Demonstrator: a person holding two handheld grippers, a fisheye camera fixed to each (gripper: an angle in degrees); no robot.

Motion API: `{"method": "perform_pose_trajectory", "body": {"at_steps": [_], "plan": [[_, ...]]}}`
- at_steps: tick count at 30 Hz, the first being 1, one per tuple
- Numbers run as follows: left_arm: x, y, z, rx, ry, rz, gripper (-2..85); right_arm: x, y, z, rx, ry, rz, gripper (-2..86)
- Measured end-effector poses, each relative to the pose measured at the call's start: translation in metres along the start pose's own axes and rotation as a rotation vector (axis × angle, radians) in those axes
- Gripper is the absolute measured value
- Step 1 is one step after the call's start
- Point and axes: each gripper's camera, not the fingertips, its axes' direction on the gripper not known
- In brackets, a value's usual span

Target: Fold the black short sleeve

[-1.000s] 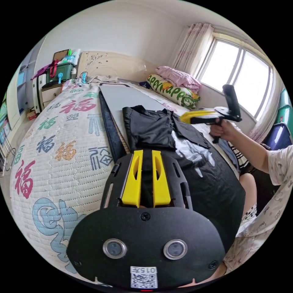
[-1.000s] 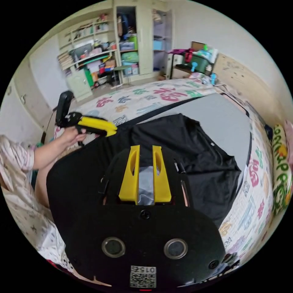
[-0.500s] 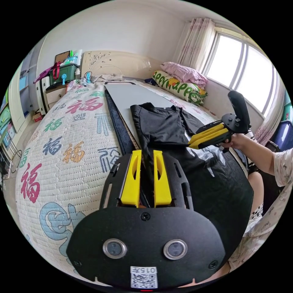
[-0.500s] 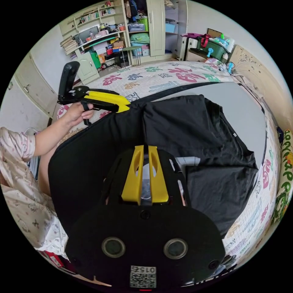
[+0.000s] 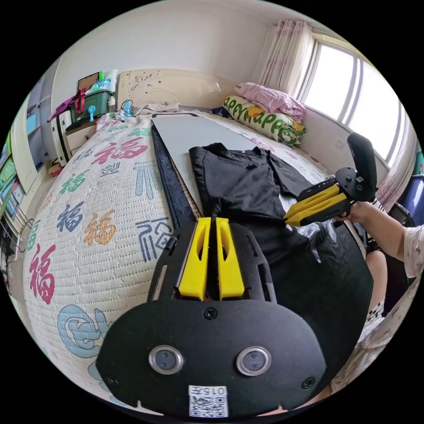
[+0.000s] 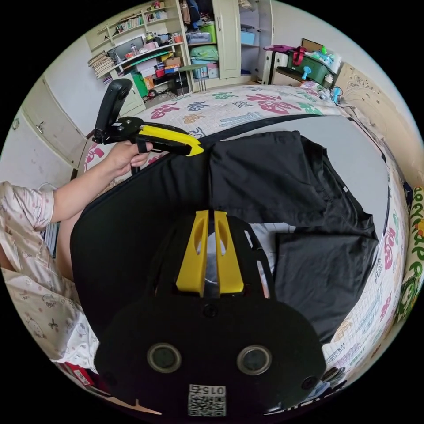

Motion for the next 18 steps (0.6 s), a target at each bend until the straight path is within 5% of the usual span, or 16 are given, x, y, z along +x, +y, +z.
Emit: {"method": "perform_pose_trajectory", "body": {"at_steps": [13, 18], "plan": [[-0.008, -0.038, -0.078, 0.038, -0.105, 0.06, 5.5, 0.017, -0.086, -0.079, 0.049, -0.066, 0.082, 9.8], [0.053, -0.077, -0.07, -0.015, 0.226, 0.275, 6.6, 0.105, -0.131, -0.099, 0.107, 0.176, 0.324, 9.1]]}}
